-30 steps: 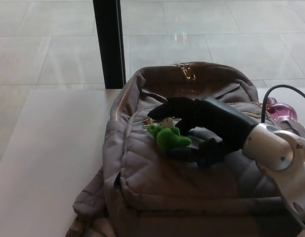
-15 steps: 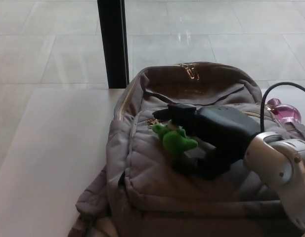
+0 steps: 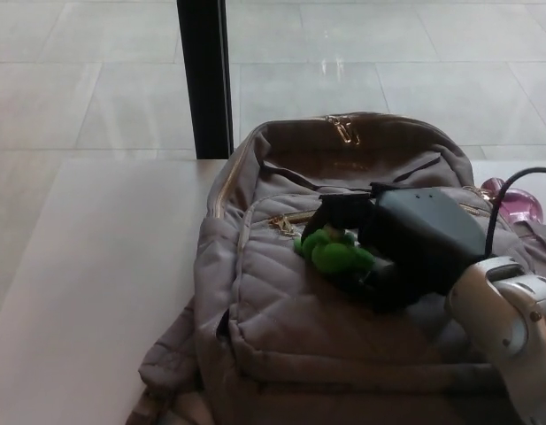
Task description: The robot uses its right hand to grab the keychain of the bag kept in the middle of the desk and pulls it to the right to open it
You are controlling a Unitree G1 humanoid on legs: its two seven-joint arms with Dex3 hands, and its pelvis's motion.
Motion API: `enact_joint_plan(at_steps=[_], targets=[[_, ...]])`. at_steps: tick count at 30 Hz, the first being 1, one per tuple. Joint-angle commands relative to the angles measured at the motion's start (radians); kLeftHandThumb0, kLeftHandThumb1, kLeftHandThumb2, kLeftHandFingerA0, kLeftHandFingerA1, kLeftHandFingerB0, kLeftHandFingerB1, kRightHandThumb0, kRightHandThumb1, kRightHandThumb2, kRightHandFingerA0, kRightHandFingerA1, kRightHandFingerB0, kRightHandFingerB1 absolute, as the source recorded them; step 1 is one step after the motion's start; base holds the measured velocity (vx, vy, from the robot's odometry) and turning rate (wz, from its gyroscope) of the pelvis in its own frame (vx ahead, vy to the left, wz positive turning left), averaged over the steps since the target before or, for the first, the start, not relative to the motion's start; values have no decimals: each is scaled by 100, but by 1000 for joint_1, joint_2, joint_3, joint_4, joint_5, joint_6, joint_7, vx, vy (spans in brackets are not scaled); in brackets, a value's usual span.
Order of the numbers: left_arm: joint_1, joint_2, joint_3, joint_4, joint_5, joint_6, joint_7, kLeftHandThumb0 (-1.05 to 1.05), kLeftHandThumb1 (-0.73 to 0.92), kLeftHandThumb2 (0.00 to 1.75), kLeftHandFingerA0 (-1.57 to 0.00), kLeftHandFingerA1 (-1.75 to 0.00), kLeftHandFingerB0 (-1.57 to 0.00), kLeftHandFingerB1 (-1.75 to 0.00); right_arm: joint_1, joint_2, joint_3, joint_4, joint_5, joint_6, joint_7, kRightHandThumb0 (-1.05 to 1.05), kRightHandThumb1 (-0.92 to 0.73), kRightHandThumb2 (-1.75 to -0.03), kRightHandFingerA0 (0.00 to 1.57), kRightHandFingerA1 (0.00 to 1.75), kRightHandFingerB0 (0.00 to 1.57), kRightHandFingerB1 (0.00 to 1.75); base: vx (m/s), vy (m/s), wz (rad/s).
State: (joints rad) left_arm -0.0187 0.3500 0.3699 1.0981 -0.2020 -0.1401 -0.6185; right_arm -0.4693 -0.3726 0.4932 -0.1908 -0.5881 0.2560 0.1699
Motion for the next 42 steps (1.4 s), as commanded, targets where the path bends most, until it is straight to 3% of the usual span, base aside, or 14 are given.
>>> enact_joint_plan(at_steps=[1, 10, 11, 12, 13, 20, 23, 26, 29, 34, 35, 36, 37, 42], targets=[[13, 17, 2, 14, -13, -6, -7, -61, 74, 62, -47, -55, -41, -43, 52, 15, -29, 43, -39, -71, -80, -32, -69, -87, 91, 175, 75, 104, 0, 0, 0], [17, 13, -2, 56, -7, -33, 16, -67, 73, 62, -50, -55, -41, -43, 77, 60, -77, 39, -31, -121, -101, -31, -69, -86, 91, 175, 77, 113, 0, 0, 0], [11, 3, 1, 67, -9, -35, 30, -70, 73, 62, -53, -60, -43, -45, 76, 69, -77, 43, -39, -139, -128, -29, -60, -105, 94, 175, 79, 124, 0, 0, 0], [13, -3, 6, 69, -12, -36, 46, -69, 55, 96, -50, -67, -40, -56, 71, 79, -77, 57, -46, -168, -160, -27, -54, -112, 96, 175, 82, 126, 0, 0, 0], [11, -5, 6, 74, -12, -34, 54, -70, 70, 61, -56, -61, -47, -45, 67, 83, -79, 54, -43, -165, -154, -28, -55, -116, 96, 175, 82, 129, 0, 0, 0], [74, 4, -100, 37, 91, -145, 135, -68, 79, 63, -55, -55, -46, -43, 7, 101, -103, 65, -45, -182, -132, -30, -59, -110, 99, 175, 83, 139, 0, 0, 0], [81, -32, -41, 22, 9, -61, 167, -66, 66, 60, -57, -60, -52, -47, -23, 104, -131, 72, -22, -157, -101, -30, -52, -111, 95, 175, 87, 119, 0, 0, 0], [84, -27, -50, 18, 31, -77, 162, -70, 72, 62, -57, -58, -51, -45, -53, 99, -152, 79, -19, -132, -70, -30, -56, -99, 90, 164, 88, 107, 0, 0, 0], [95, -25, -67, -4, 42, -88, 164, -68, 75, 62, -52, -56, -50, -46, -68, 120, -187, 76, 13, -70, -30, -28, -50, -111, 88, 175, 80, 145, 0, 0, 0], [93, -9, -100, 23, 73, -111, 180, -72, 78, 64, -57, -53, -49, -43, -74, 145, -237, 80, 21, 20, -1, -22, -52, -115, 93, 175, 80, 144, 0, 0, 0], [83, -11, -80, 44, 44, -91, 162, -76, 61, 76, -54, -60, -47, -49, -79, 144, -251, 86, 18, 37, 0, -29, -53, -110, 120, 135, 92, 114, 0, 0, 0], [76, -11, -70, 53, 30, -80, 153, -76, 61, 76, -54, -60, -47, -49, -81, 143, -257, 86, 15, 45, 1, -29, -53, -110, 120, 135, 92, 114, 0, 0, 0], [72, -9, -68, 64, 29, -83, 149, -71, 73, 62, -57, -57, -50, -44, -83, 144, -270, 91, 31, 42, 5, -25, -52, -116, 93, 175, 78, 148, 0, 0, 0], [64, -1, -62, 84, 23, -88, 140, -74, 73, 62, -55, -63, -48, -46, -124, 149, -355, 134, 96, 59, 12, -26, -48, -122, 95, 174, 80, 153, 0, 0, 0]])
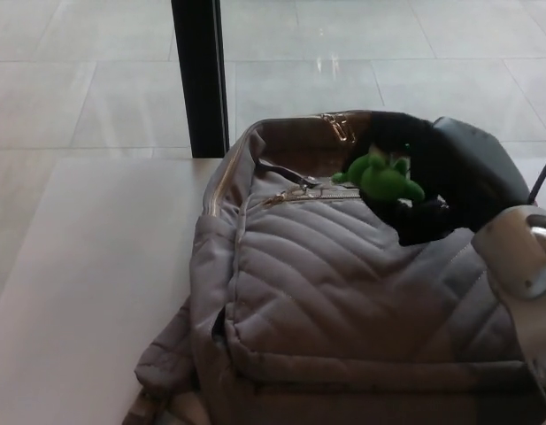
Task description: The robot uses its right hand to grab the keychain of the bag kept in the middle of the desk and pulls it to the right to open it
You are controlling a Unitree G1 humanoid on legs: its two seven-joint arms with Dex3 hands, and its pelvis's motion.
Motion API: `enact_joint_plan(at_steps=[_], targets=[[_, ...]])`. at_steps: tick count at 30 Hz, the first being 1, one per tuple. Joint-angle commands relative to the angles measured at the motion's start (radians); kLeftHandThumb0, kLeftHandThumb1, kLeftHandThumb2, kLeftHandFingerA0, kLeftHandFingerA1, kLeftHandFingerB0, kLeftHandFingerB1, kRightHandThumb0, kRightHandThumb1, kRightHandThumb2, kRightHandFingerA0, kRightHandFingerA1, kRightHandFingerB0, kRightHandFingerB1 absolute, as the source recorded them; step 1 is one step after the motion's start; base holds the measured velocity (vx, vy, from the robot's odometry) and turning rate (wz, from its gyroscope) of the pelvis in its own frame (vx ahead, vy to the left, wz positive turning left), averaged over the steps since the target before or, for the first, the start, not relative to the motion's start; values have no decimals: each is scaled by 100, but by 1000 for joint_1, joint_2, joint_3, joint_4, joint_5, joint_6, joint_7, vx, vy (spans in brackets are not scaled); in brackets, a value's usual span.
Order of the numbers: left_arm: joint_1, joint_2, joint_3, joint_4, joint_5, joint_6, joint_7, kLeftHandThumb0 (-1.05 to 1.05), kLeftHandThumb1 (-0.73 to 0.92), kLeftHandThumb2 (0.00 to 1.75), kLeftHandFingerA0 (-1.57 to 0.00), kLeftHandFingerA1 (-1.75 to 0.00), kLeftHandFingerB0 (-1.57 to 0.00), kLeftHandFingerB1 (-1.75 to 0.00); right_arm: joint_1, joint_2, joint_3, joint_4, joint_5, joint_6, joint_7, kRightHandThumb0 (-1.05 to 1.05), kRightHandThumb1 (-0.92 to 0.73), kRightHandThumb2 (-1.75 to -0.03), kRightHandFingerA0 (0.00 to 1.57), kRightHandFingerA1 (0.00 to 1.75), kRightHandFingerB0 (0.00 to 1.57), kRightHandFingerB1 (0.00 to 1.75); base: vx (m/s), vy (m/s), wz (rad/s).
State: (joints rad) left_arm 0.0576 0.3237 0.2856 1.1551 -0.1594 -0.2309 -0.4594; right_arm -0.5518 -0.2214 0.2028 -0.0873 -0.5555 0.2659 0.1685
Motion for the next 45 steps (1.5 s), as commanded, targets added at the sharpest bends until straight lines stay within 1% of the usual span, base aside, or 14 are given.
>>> enact_joint_plan(at_steps=[1, 3, 5, 10, 11, 12, 13, 21, 30, 32, 36, 38, 41, 45], targets=[[-16, 25, 22, 34, -20, -1, -21, -75, 76, 63, -58, -60, -49, -45, -50, -7, -83, 49, 75, 34, 5, -27, -45, -126, 96, 172, 84, 148, 0, 0, 0], [-16, 26, 21, 37, -14, -10, -17, -76, 75, 63, -59, -59, -52, -45, -56, -10, -106, 70, 97, 17, 4, -24, -43, -126, 96, 171, 88, 140, 0, 0, 0], [-15, 24, 16, 37, -3, -17, -1, -77, 76, 63, -60, -59, -53, -44, -62, -23, -138, 95, 108, 43, 9, -26, -47, -124, 94, 175, 80, 155, 0, 0, 0], [-11, 32, 18, 30, -5, -17, -31, -79, 78, 64, -57, -58, -49, -43, -62, -63, -189, 154, 137, 48, 25, -29, -43, -127, 95, 175, 83, 152, 0, 0, 0], [-9, 36, 10, 31, 4, -22, -25, -76, 62, 102, -50, -61, -38, -53, -56, -77, -194, 162, 137, 49, 29, -33, -42, -129, 90, 175, 74, 163, 0, 0, 0], [-5, 41, -1, 32, 17, -29, -16, -76, 62, 102, -50, -61, -38, -53, -44, -98, -201, 171, 135, 51, 36, -33, -42, -129, 90, 175, 74, 163, 0, 0, 0], [0, 39, 3, 25, 10, -28, -5, -78, 79, 64, -57, -53, -45, -42, -46, -120, -205, 177, 119, 109, 52, -32, -45, -127, 86, 175, 72, 160, 0, 0, 0], [15, 28, -8, -12, 2, 12, 23, -76, 80, 64, -57, -51, -45, -40, 28, -205, -297, 218, 147, 128, 28, -26, -46, -125, 87, 175, 75, 157, 0, 0, 0], [38, -1, 24, -41, -33, 39, 73, -75, 78, 64, -59, -49, -48, -40, 112, -261, -418, 300, 216, 46, -21, -29, -44, -125, 90, 175, 79, 152, 0, 0, 0], [57, -8, 7, -44, 4, -39, 109, -75, 81, 64, -62, -49, -49, -41, 124, -268, -440, 310, 224, 28, -32, -27, -46, -124, 90, 175, 79, 153, 0, 0, 0], [51, 11, -27, -33, 40, -45, 107, -79, 83, 65, -64, -49, -51, -39, 165, -304, -443, 310, 211, 1, -40, -31, -40, -130, 86, 175, 74, 155, 0, 0, 0], [39, -13, 12, -37, -13, 4, 126, -79, 76, 64, -69, -52, -58, -43, 180, -302, -453, 318, 221, 3, -58, -29, -38, -133, 84, 175, 75, 151, 0, 0, 0], [40, -12, 23, -36, -27, 19, 98, -78, 76, 63, -61, -54, -53, -43, 187, -298, -455, 323, 236, 12, -51, -25, -42, -126, 84, 175, 76, 152, 0, 0, 0], [68, -20, 16, -76, -13, -7, 114, -76, 79, 64, -63, -51, -52, -43, 198, -283, -447, 293, 247, 33, -42, -21, -48, -119, 85, 175, 74, 154, 0, 0, 0]])
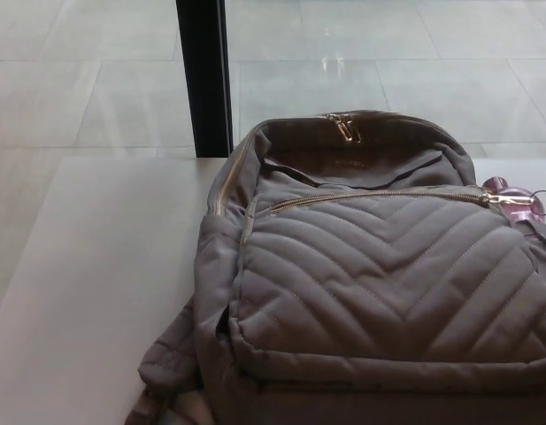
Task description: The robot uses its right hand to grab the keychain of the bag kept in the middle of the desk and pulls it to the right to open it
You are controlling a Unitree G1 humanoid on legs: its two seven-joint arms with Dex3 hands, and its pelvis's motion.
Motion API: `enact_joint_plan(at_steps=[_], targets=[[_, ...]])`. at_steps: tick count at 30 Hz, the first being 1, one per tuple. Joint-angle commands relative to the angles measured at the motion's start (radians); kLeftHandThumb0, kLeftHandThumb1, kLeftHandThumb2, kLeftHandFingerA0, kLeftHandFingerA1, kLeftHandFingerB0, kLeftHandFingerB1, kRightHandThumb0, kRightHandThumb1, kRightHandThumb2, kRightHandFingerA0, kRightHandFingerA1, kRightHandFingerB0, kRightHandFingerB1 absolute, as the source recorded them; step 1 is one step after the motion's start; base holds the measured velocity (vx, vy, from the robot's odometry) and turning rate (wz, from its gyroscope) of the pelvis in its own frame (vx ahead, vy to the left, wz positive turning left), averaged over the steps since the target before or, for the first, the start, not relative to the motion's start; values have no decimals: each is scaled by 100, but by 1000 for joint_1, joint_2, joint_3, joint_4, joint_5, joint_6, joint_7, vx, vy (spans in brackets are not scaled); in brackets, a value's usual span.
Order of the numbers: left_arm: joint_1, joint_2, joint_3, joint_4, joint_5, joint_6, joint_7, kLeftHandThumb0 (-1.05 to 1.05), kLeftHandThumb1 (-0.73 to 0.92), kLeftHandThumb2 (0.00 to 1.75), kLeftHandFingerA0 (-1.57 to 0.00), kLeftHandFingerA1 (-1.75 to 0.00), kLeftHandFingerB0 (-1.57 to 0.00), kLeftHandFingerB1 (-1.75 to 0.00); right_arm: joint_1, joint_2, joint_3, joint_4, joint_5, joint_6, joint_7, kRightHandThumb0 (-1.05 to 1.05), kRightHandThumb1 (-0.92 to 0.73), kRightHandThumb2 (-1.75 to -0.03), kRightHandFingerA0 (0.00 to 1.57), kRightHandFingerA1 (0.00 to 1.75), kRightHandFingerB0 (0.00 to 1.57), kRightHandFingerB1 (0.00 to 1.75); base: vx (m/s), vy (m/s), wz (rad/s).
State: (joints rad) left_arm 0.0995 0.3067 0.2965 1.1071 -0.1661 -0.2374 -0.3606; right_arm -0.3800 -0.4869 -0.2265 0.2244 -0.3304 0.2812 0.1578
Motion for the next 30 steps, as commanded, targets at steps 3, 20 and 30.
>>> enact_joint_plan(at_steps=[3, 20, 30], targets=[[34, 7, -11, -39, 5, 8, 7, -79, 81, 64, -61, -49, -50, -40, 48, -6, -29, -46, 122, -38, 63, -12, -62, -76, 82, 108, 69, 78, 0, 0, 0], [34, 13, -17, -2, 13, -24, 18, -79, 80, 65, -59, -47, -46, -40, 163, -234, -37, -133, 346, 7, 543, -96, -55, -57, 0, 0, 0, 0, 0, 0, 0], [31, 42, -47, -3, 34, -8, -16, -76, 84, 66, -60, -46, -46, -39, 356, -332, -477, 76, 466, 77, 498, -72, -42, -76, 10, 39, 0, 0, 0, 0, 0]])
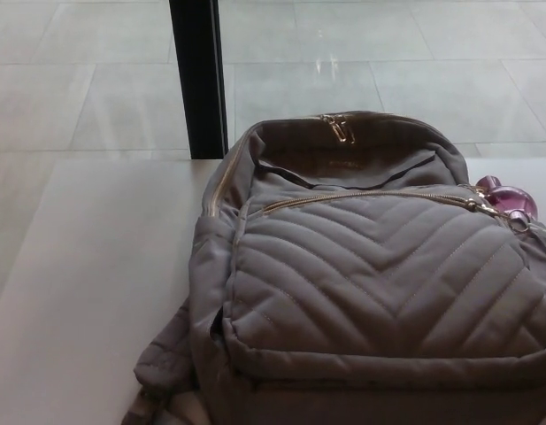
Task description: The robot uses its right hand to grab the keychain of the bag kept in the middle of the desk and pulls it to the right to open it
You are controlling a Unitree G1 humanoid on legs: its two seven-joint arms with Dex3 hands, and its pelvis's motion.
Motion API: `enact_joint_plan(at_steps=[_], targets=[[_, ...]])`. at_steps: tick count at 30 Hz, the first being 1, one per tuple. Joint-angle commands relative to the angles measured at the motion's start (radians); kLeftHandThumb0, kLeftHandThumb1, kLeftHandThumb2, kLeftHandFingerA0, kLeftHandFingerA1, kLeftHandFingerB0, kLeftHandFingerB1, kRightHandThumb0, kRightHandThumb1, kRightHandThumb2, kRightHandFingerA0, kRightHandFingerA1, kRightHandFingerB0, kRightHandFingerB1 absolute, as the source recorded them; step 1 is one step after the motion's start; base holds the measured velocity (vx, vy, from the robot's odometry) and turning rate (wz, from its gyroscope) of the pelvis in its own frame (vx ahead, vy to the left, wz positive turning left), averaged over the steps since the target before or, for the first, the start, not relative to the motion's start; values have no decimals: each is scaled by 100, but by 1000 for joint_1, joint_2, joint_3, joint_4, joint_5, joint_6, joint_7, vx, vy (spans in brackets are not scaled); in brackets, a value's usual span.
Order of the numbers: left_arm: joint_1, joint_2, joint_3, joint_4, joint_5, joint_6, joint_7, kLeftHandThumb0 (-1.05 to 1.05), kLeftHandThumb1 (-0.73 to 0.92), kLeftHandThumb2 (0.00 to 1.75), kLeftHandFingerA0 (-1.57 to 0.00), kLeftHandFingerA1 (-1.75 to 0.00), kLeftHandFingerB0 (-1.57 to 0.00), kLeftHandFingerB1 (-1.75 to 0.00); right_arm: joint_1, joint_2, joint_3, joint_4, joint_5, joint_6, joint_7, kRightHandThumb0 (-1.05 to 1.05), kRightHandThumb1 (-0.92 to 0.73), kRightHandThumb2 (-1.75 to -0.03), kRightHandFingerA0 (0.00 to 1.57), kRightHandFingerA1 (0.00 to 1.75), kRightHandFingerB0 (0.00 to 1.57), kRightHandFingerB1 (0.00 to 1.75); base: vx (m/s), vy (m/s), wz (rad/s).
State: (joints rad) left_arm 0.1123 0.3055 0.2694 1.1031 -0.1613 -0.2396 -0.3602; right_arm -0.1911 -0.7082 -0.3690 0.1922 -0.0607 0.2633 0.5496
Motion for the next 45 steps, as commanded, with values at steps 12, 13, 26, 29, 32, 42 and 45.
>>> enact_joint_plan(at_steps=[12, 13, 26, 29, 32, 42, 45], targets=[[-48, 107, -64, 36, 54, -11, -102, -76, 87, 66, -55, -53, -39, -41, 406, -10, -770, 572, 237, -95, -386, -39, -63, -61, 40, 46, 10, 24, 0, 0, 0], [-64, 112, -50, 43, 36, 23, -107, -75, 85, 65, -55, -52, -38, -40, 406, 22, -821, 587, 282, -84, -399, -36, -66, -61, 50, 56, 10, 25, 0, 0, 0], [-23, 112, -22, 132, 12, 66, -21, -73, 60, 97, -49, -65, -40, -57, 412, 279, -880, 732, 356, -79, -498, -38, -72, -60, 53, 74, 30, 43, 0, 0, 0], [2, 123, -37, 138, 31, 35, -16, -73, 80, 63, -51, -58, -37, -44, 415, 285, -876, 729, 347, -73, -499, -43, -56, -82, 46, 64, 24, 49, 0, 0, 0], [-3, 123, -38, 144, 29, 32, -18, -73, 80, 63, -51, -58, -37, -44, 415, 289, -870, 730, 343, -80, -497, -38, -69, -60, 54, 60, 31, 40, 0, 0, 0], [4, 108, -32, 150, 18, 14, -22, -73, 80, 63, -51, -58, -37, -44, 419, 272, -837, 707, 388, -72, -516, -38, -69, -60, 54, 60, 31, 40, 0, 0, 0], [10, 111, -29, 146, 18, 10, -29, -73, 80, 63, -51, -58, -37, -44, 436, 275, -827, 694, 410, -68, -519, -38, -69, -60, 54, 60, 31, 40, 0, 0, 0]])
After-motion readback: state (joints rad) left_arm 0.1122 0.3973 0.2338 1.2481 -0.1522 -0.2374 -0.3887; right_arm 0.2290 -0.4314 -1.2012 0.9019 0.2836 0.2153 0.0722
